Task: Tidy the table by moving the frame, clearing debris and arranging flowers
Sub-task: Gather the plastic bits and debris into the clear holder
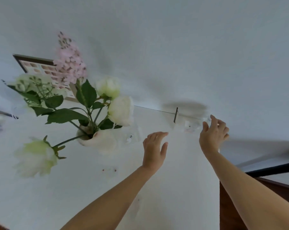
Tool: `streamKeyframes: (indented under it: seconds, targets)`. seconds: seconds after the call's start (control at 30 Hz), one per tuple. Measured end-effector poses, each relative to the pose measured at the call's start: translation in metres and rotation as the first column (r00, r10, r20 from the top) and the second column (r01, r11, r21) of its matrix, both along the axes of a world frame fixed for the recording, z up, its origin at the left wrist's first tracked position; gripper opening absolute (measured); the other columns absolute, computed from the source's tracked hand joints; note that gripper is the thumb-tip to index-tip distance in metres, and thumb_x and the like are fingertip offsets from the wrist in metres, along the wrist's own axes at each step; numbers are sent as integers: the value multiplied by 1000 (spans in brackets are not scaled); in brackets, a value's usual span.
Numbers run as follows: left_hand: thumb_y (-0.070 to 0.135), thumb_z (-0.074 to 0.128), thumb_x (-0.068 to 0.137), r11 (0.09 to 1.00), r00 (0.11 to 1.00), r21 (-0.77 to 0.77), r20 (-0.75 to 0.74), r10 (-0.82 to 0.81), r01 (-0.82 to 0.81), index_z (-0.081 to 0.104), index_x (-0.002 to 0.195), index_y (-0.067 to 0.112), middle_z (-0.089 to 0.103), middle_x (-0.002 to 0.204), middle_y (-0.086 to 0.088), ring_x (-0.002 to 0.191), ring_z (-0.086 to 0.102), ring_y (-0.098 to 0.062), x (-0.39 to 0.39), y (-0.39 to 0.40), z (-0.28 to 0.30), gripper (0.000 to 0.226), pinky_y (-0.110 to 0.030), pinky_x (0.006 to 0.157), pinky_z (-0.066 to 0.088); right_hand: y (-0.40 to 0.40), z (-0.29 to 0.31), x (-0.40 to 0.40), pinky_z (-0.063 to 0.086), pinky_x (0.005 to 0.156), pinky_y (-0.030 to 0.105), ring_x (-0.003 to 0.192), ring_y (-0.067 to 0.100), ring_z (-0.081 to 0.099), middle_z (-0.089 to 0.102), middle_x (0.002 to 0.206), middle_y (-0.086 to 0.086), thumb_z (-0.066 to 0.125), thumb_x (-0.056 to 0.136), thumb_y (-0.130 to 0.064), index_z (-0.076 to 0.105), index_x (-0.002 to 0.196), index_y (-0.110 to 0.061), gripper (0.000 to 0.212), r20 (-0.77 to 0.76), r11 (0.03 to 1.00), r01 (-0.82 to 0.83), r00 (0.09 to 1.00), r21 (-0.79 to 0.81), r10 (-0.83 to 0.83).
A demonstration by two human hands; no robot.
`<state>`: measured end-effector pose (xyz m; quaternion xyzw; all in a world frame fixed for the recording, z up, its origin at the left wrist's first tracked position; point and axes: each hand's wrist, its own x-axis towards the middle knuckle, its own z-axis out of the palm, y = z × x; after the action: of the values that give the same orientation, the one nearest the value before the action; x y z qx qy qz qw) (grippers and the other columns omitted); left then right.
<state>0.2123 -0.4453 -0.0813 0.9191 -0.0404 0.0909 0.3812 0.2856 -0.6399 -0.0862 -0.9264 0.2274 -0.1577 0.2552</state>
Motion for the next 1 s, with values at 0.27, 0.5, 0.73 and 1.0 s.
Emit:
streamKeyframes:
  seconds: [0.27,0.5,0.73,1.0]
  targets:
    - [4,50,90,939,941,278,-212,264,-200,59,123,17,61,126,-2,121,51,-23,-93,132,-30,37,-38,101,41,117,2,-29,50,81,43,96,35,54,58,106,17,58,90,-9,60,117,-9,27,-73,702,-708,706,-75,705]
    - [15,38,98,829,880,551,-434,193,90,14,149,21,9,160,0,147,11,-20,-118,178,-41,56,-41,117,22,195,-28,-34,47,86,39,109,33,43,33,132,20,49,96,-34,15,146,-39,61,-615,528,-841,478,-114,627]
    - [19,52,91,867,894,494,-354,274,-71,44,128,21,54,120,-2,108,51,-21,-117,180,-36,38,-33,91,38,191,-28,-52,39,95,39,119,33,37,32,141,14,52,94,-36,45,136,-29,44,-569,520,-807,576,-282,586]
    - [12,62,87,978,855,-111,-509,97,-177,59,97,11,57,81,1,74,56,-22,-128,158,-9,10,-22,70,45,138,-32,-97,31,101,38,135,31,30,49,138,2,56,92,-31,71,102,-19,21,-598,535,-786,598,-310,533]
